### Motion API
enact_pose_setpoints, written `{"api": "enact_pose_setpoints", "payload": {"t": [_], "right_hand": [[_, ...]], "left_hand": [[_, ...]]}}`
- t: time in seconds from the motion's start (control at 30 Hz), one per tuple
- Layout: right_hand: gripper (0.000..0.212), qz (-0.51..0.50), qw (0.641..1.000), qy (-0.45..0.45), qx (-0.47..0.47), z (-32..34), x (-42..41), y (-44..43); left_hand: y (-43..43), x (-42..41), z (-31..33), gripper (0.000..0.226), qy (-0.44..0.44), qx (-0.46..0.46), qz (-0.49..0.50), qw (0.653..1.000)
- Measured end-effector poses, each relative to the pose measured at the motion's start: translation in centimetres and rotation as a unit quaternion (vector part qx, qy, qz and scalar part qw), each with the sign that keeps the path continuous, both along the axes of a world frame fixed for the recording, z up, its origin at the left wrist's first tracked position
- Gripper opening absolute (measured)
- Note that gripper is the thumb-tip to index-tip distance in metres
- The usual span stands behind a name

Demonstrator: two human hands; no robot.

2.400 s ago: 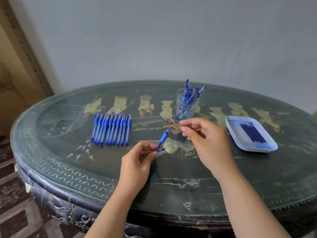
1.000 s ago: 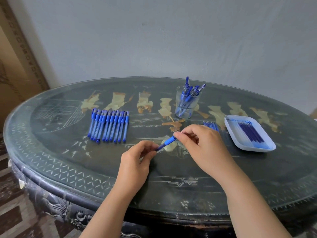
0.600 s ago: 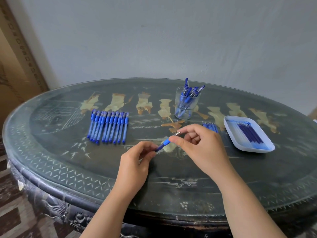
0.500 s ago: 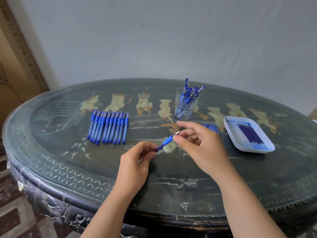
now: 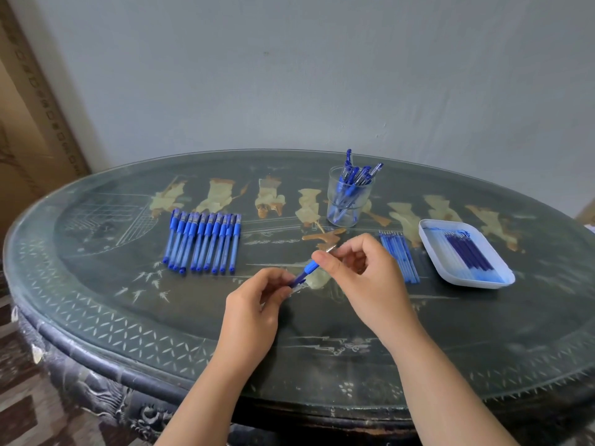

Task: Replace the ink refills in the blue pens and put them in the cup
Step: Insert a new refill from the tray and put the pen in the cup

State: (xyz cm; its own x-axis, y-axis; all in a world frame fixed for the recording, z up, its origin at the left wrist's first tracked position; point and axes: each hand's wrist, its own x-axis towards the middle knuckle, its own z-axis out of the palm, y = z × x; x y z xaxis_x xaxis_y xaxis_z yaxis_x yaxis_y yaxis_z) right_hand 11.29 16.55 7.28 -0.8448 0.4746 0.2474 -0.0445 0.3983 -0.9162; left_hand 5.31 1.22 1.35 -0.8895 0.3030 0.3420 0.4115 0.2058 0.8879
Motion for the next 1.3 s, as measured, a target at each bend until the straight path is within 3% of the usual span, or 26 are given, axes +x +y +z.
{"api": "enact_pose_setpoints", "payload": {"t": [0.07,0.13,0.23,0.3,0.37,0.5,0.93,1.07,1.13,1.2,1.3], "right_hand": [[0.032,0.042,0.999,-0.007,-0.022,0.0,0.0,0.1],[0.018,0.077,0.996,0.011,-0.034,0.0,0.1,0.0],[0.006,0.024,0.998,0.021,-0.05,-0.1,-0.1,-0.3],[0.021,0.013,0.998,0.015,-0.061,-0.3,-0.1,-0.3],[0.021,0.055,0.996,0.017,-0.072,-0.3,-0.1,-0.1],[0.004,0.049,0.995,0.035,-0.078,-0.3,-0.2,-0.5],[0.013,0.021,0.997,0.049,-0.063,-0.8,-1.2,-0.9],[0.032,0.074,0.983,0.029,-0.167,-2.1,-2.2,-0.7],[0.026,0.084,0.996,-0.031,-0.002,-3.4,-2.8,-0.3],[0.03,0.101,0.961,-0.095,0.237,-4.7,-3.2,-0.2],[0.029,0.132,0.913,-0.094,0.374,-5.9,-3.5,-0.7]], "left_hand": [[-0.1,-0.1,0.0,0.03,0.0,0.0,0.001,1.0],[-0.1,-0.1,0.0,0.03,-0.001,-0.002,0.001,1.0],[-0.1,-0.1,0.0,0.031,-0.004,-0.003,-0.003,1.0],[-0.1,-0.1,0.0,0.03,-0.007,0.0,-0.003,1.0],[-0.1,-0.1,0.0,0.029,-0.01,0.003,-0.002,1.0],[-0.1,-0.1,0.0,0.032,-0.014,-0.001,-0.003,1.0],[-0.3,0.2,0.4,0.029,-0.025,0.005,0.007,1.0],[-0.4,0.0,0.2,0.028,-0.033,0.028,0.042,0.998],[-0.4,0.0,0.2,0.028,-0.046,0.048,0.053,0.996],[-0.4,0.0,0.2,0.029,-0.047,0.056,0.056,0.996],[-0.4,0.0,0.3,0.03,-0.037,0.055,0.059,0.996]]}}
